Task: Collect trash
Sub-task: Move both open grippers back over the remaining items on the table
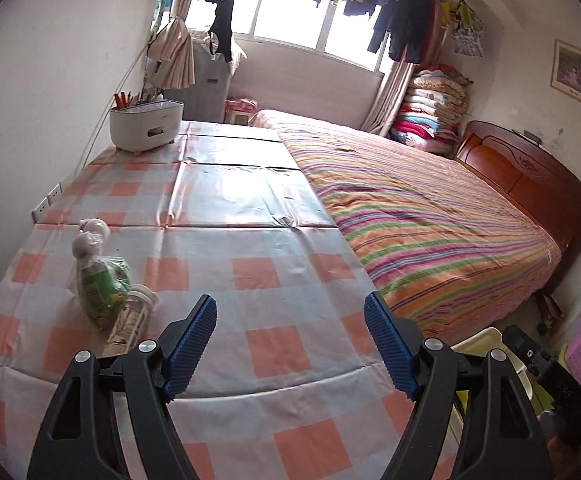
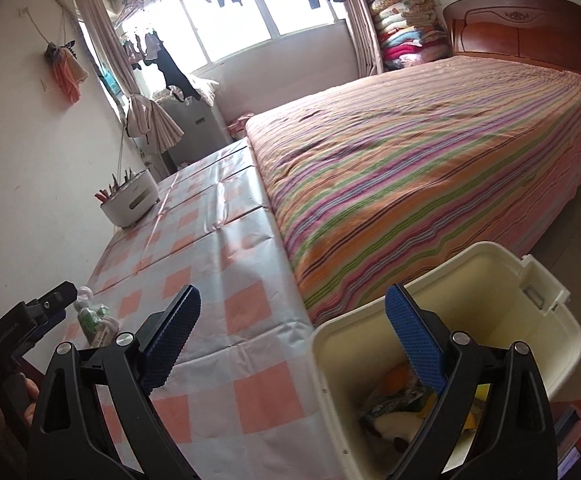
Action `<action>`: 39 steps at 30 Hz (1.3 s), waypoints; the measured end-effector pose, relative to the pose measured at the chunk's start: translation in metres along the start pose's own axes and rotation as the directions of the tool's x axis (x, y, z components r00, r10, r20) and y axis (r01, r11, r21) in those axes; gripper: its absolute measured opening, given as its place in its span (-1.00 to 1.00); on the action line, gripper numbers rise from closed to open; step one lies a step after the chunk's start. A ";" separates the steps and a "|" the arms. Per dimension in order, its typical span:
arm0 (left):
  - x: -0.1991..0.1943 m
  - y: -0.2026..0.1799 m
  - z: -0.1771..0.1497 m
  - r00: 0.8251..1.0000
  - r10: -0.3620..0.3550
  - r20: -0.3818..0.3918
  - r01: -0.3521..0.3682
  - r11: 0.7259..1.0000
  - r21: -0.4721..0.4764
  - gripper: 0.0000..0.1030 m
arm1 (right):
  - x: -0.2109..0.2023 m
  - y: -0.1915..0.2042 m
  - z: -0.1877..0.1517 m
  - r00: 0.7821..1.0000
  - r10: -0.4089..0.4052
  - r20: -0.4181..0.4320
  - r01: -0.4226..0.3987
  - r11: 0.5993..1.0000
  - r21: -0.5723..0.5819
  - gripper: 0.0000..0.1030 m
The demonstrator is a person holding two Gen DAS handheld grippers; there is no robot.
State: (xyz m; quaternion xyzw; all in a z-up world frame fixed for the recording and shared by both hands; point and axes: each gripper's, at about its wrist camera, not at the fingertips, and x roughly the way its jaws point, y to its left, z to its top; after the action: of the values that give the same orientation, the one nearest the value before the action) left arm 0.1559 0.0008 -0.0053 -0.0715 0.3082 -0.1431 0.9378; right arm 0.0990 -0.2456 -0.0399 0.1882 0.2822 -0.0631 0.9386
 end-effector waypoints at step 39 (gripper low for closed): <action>-0.039 0.145 0.018 0.984 0.172 0.052 -0.155 0.957 -0.244 0.44 | 0.058 0.116 -0.039 0.974 0.141 -0.176 -0.165 0.977 -0.135 0.79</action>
State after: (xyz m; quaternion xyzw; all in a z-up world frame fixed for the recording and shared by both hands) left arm 0.1693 0.1519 -0.0010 -0.1634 0.2936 -0.0241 0.9416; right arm 0.1533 -0.1240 -0.0649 0.1435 0.3477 0.0467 0.9254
